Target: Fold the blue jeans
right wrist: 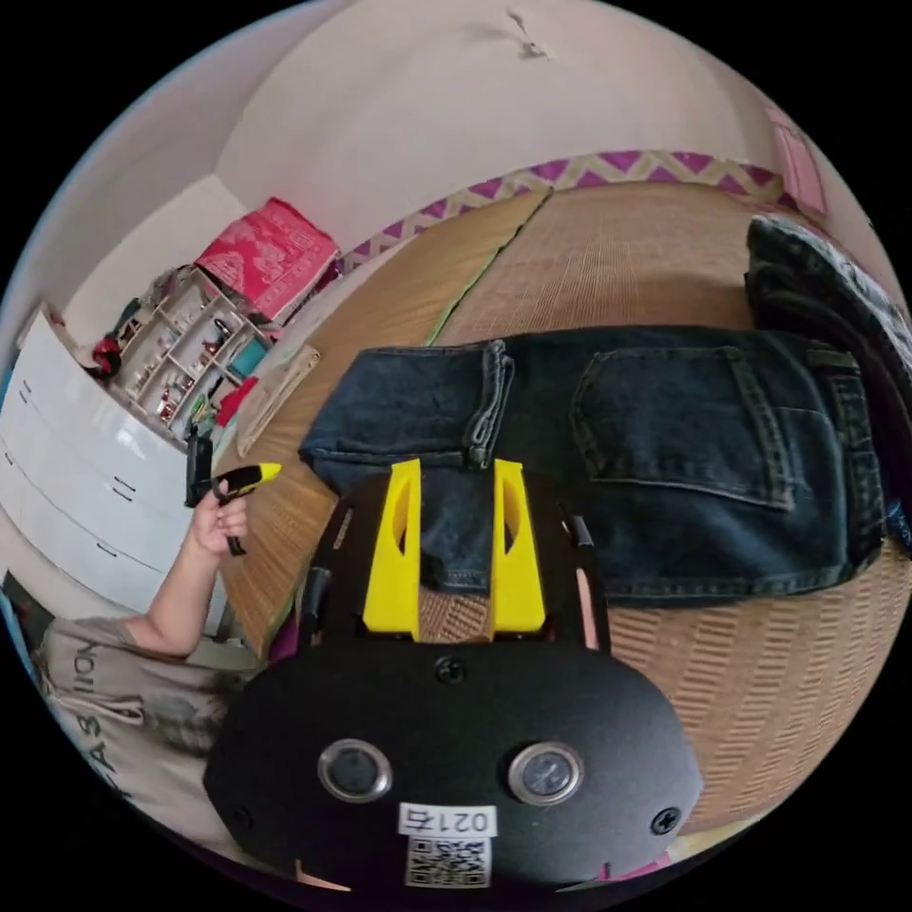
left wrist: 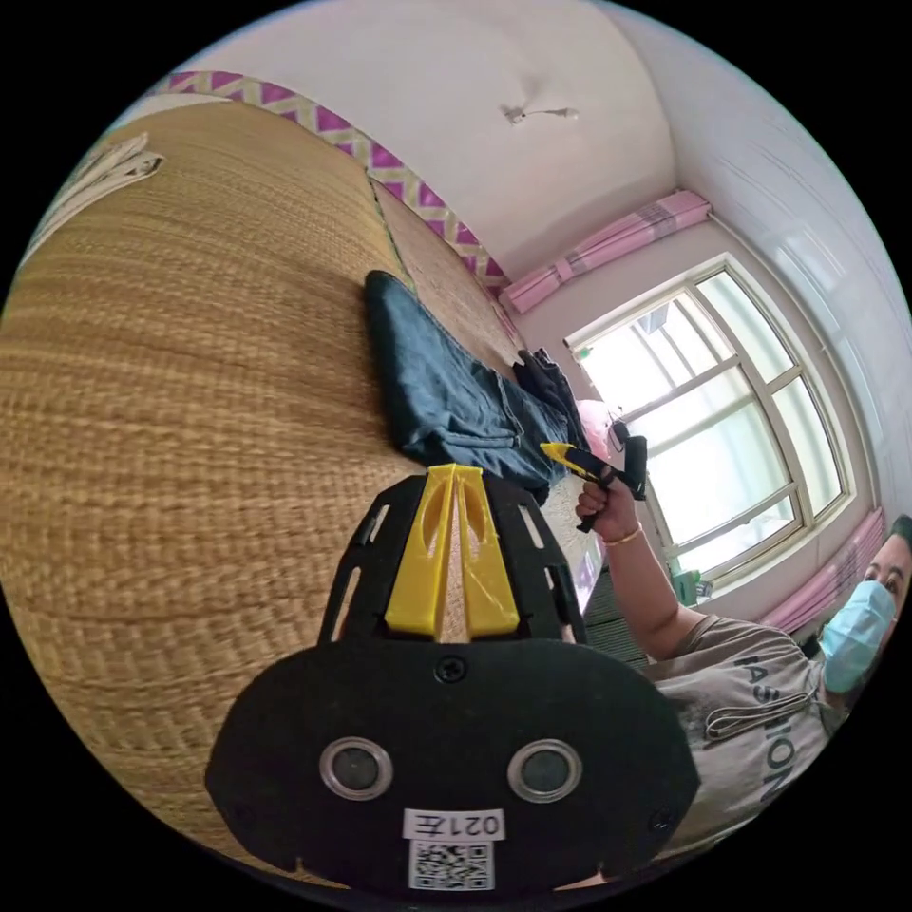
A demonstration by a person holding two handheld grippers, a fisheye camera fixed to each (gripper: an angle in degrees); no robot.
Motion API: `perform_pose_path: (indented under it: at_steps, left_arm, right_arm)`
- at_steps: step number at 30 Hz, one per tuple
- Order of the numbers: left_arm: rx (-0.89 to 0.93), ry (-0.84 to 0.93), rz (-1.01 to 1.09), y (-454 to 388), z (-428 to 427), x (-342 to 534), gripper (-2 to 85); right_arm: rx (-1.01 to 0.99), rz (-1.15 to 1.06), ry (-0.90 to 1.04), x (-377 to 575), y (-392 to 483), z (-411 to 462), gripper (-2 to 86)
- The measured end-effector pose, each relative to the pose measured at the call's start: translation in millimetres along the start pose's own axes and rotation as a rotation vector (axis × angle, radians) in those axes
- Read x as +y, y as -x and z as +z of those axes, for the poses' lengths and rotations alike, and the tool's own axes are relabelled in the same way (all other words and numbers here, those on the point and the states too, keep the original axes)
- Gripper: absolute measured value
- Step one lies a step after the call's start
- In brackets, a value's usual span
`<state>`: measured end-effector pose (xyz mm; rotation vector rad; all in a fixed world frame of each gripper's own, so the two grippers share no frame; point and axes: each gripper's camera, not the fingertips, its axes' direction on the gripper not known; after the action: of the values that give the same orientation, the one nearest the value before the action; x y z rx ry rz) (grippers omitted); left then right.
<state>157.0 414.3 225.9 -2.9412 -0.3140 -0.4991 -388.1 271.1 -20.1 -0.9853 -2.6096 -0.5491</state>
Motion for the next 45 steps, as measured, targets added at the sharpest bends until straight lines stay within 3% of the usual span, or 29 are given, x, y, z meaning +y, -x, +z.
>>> perform_pose_path:
  at_steps: [4, 10, 14, 17, 23, 28, 32, 34, 41, 45]
  left_arm:
    - [0.175, -0.116, -0.014, 48.3, -41.7, 30.2, -1.0]
    - [0.201, -0.082, 0.008, 74.7, -54.8, 48.1, -0.9]
    - [0.293, -0.101, 0.016, 97.7, -71.0, 64.1, -0.9]
    - [0.393, -0.18, 0.055, 112.4, -91.1, 81.3, -0.9]
    - [0.497, -0.367, 0.204, 119.7, -139.6, 120.7, -0.9]
    - [0.462, -0.48, 0.218, 127.1, -182.5, 162.6, -0.9]
    - [0.376, -0.463, 0.165, 143.1, -202.8, 191.3, -0.9]
    - [0.418, -0.517, 0.129, 154.4, -213.9, 205.2, -0.9]
    - [0.287, -0.457, 0.149, 133.2, -200.2, 178.7, -0.9]
    - [0.043, -0.367, 0.27, 93.6, -157.8, 130.0, -0.9]
  right_arm:
    - [-0.135, 0.238, -0.001, -19.7, -27.4, 41.6, 11.1]
    - [-0.314, 0.514, -0.091, -27.5, -53.0, 62.4, 7.2]
    - [-0.376, 0.554, -0.142, -38.7, -46.2, 54.7, 5.4]
    - [-0.311, 0.423, -0.168, -75.2, 7.8, 26.7, 4.7]
    - [-0.321, -0.016, -0.113, -181.9, 239.0, 37.5, 4.3]
    - [-0.578, -0.214, -0.013, -220.8, 434.4, 140.1, 5.1]
    - [-0.64, -0.189, 0.05, -221.9, 465.8, 188.1, 5.6]
    - [-0.659, -0.199, 0.104, -209.9, 454.2, 189.4, 5.8]
    - [-0.29, -0.382, 0.042, -158.6, 382.7, 78.8, 3.2]
    - [0.042, -0.467, 0.016, -140.9, 330.6, -3.6, 2.1]
